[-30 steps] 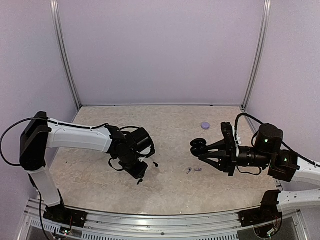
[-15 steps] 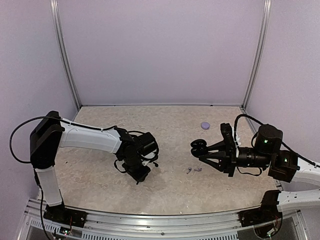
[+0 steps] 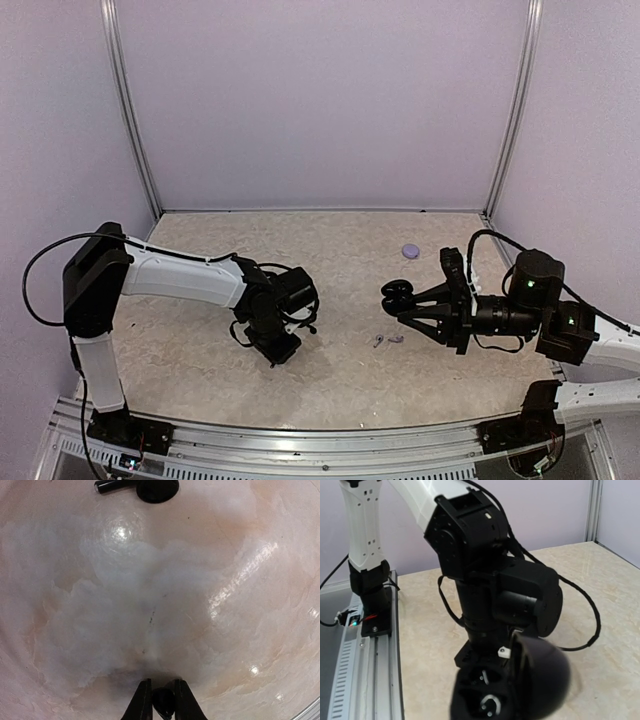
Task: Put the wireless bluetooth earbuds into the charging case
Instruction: Pick up the left earbud from the center of the board.
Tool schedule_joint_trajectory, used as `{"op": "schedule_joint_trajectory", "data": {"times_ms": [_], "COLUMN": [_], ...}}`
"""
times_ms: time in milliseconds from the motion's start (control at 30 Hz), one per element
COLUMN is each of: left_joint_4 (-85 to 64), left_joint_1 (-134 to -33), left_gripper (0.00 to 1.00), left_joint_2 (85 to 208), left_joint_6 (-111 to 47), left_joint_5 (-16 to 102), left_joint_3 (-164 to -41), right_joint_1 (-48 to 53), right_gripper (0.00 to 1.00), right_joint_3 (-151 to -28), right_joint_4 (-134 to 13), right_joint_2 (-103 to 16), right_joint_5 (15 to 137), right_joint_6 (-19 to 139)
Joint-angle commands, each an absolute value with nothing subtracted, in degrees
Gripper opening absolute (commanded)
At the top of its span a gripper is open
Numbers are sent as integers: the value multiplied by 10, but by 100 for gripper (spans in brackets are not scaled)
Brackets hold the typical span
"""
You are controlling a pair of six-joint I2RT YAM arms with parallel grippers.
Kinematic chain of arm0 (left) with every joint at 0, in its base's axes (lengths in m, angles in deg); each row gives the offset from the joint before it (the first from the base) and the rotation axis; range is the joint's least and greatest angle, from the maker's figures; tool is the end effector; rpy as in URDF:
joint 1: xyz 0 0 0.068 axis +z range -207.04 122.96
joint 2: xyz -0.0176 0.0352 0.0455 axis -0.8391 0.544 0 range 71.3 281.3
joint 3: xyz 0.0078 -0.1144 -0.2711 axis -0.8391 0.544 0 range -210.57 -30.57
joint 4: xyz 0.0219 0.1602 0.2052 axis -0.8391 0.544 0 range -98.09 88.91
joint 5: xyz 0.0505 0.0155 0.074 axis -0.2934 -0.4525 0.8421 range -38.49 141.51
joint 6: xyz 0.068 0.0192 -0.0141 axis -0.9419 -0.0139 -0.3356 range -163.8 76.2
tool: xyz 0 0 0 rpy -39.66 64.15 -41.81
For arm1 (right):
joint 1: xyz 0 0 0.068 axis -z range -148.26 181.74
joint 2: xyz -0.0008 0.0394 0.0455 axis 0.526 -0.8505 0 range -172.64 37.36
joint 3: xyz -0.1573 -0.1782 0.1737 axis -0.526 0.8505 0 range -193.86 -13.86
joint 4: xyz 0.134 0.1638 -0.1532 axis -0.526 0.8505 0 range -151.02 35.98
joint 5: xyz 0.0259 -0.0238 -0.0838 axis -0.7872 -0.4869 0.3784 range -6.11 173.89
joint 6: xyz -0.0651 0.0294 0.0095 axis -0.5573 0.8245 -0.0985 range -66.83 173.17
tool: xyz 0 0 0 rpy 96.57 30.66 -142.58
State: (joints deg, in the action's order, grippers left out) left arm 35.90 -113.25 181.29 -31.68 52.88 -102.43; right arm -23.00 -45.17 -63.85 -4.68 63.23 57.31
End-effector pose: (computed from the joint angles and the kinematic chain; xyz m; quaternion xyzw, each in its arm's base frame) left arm 0.2046 -0.3031 0.1462 0.3736 0.9250 -0.0288 0.0635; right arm 0.0911 0.1654 0.3008 -0.4236 0.6204 0.4353 0.4962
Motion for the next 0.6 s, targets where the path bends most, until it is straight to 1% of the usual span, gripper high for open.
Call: {"op": "schedule_joint_trajectory", "data": {"times_ms": [0, 167, 367, 567], "left_joint_4": [330, 243, 123, -43], "left_joint_1": [-1135, -1132, -1134, -1146], "left_gripper": [14, 12, 12, 12], "left_joint_2": [1782, 1701, 1568, 1414], "left_joint_6": [-322, -329, -335, -337], "left_joint_5": [526, 529, 553, 542], "left_joint_3": [-1026, -993, -972, -882], "right_joint_1": [-237, -237, -237, -238], "right_gripper": [11, 11, 10, 10], "right_joint_3": [-445, -423, -410, -415], "right_joint_4": [-648, -715, -808, -880], "right_joint_2": [-36, -47, -82, -121], "right_joint_5": [639, 634, 611, 608], "right_joint_6": [572, 561, 508, 447]}}
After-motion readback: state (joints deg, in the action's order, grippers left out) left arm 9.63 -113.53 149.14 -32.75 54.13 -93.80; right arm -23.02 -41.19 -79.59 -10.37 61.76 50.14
